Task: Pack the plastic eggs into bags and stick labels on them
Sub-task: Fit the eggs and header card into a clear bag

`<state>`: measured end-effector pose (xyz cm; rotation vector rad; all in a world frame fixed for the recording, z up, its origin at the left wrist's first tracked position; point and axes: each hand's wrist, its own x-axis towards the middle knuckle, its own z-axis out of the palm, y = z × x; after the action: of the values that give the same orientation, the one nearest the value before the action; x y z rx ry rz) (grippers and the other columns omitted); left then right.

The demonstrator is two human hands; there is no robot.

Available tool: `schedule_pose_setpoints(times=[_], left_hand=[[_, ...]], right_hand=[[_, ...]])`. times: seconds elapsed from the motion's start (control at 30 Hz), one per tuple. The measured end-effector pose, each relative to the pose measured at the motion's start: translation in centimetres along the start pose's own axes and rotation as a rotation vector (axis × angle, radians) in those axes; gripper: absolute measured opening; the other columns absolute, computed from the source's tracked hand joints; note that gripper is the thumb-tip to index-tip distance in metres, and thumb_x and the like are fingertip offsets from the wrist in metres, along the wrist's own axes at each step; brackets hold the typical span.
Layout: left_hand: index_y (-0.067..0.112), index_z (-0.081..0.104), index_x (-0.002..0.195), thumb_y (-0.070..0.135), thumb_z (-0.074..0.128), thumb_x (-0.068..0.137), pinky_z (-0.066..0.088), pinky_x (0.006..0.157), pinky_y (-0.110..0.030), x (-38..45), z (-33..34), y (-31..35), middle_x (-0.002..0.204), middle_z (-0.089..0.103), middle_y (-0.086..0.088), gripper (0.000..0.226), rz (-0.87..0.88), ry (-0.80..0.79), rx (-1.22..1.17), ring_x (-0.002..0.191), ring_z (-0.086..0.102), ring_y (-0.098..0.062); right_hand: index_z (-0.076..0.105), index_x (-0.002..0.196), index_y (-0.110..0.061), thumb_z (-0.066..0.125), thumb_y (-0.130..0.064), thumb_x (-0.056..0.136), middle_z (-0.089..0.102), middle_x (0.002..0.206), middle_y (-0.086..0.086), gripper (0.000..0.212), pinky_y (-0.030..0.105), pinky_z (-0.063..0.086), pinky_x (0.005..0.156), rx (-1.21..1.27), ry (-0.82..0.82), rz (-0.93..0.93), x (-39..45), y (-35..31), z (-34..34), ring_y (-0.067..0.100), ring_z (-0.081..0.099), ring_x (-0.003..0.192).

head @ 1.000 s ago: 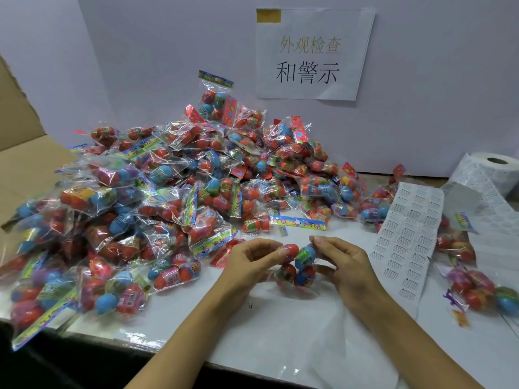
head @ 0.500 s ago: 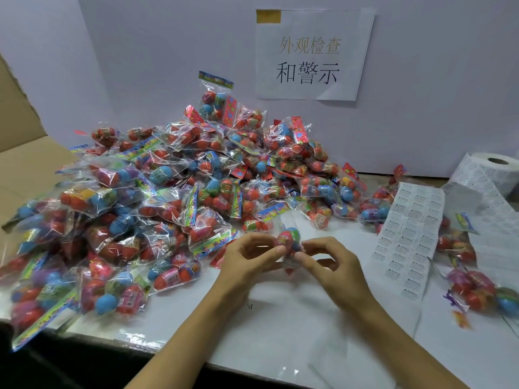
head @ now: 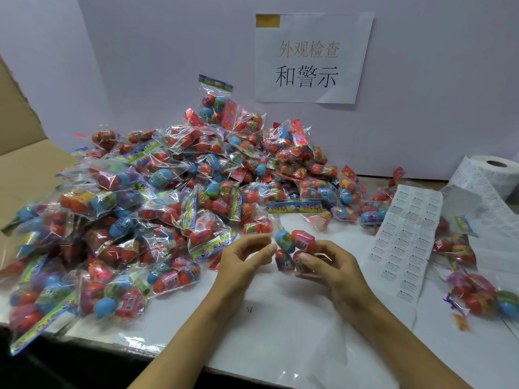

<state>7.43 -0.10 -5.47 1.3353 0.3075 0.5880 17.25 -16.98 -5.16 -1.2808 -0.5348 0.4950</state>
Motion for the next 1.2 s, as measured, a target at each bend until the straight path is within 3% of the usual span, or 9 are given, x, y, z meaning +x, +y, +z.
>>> schedule_pose_setpoints(times=[0.1, 0.23, 0.37, 0.67, 1.2], left_hand=[[0.01, 0.079, 0.108, 0.024, 0.082, 0.084, 0.062, 0.076, -0.042, -0.22, 0.34, 0.43, 0.11, 0.077, -0.015, 0.028, -0.115, -0.106, -0.126, 0.097, 0.076, -0.029], [0.009, 0.079, 0.103, 0.021, 0.08, 0.083, 0.063, 0.07, -0.045, -0.22, 0.19, 0.57, 0.107, 0.076, -0.018, 0.024, -0.149, -0.119, -0.152, 0.093, 0.075, -0.032], [0.006, 0.077, 0.102, 0.019, 0.082, 0.085, 0.062, 0.071, -0.048, -0.18, 0.0, 0.43, 0.105, 0.076, -0.017, 0.022, -0.158, -0.134, -0.13, 0.095, 0.075, -0.031], [0.012, 0.076, 0.086, 0.028, 0.077, 0.084, 0.062, 0.066, -0.045, -0.38, 0.17, 0.42, 0.095, 0.074, -0.015, 0.015, -0.153, -0.159, -0.081, 0.086, 0.073, -0.024], [0.011, 0.077, 0.086, 0.029, 0.077, 0.083, 0.063, 0.072, -0.053, -0.13, 0.0, 0.32, 0.099, 0.074, -0.016, 0.018, -0.168, -0.154, -0.065, 0.093, 0.073, -0.027]], right_hand=[[0.076, 0.105, -0.01, 0.078, -0.021, 0.076, 0.075, 0.103, 0.015, 0.03, 0.034, 0.06, 0.075, 0.041, -0.054, 0.076, -0.1, -0.24, 0.4, 0.028, 0.074, 0.093], [0.074, 0.112, -0.016, 0.078, -0.03, 0.079, 0.074, 0.111, 0.014, 0.037, 0.039, 0.06, 0.079, 0.031, -0.059, 0.111, -0.23, -0.52, 0.62, 0.029, 0.073, 0.101], [0.077, 0.104, -0.022, 0.074, -0.046, 0.081, 0.076, 0.103, 0.011, 0.033, 0.033, 0.06, 0.073, 0.011, -0.025, 0.117, -0.31, -0.86, 0.9, 0.027, 0.075, 0.093], [0.079, 0.098, -0.017, 0.069, -0.027, 0.093, 0.077, 0.098, 0.009, 0.015, 0.024, 0.056, 0.06, -0.007, 0.041, 0.171, -0.1, -0.82, 0.6, 0.019, 0.074, 0.082], [0.079, 0.099, -0.018, 0.072, -0.034, 0.086, 0.077, 0.098, 0.009, 0.022, 0.022, 0.055, 0.058, -0.004, 0.032, 0.168, -0.07, -0.86, 0.66, 0.016, 0.074, 0.082]])
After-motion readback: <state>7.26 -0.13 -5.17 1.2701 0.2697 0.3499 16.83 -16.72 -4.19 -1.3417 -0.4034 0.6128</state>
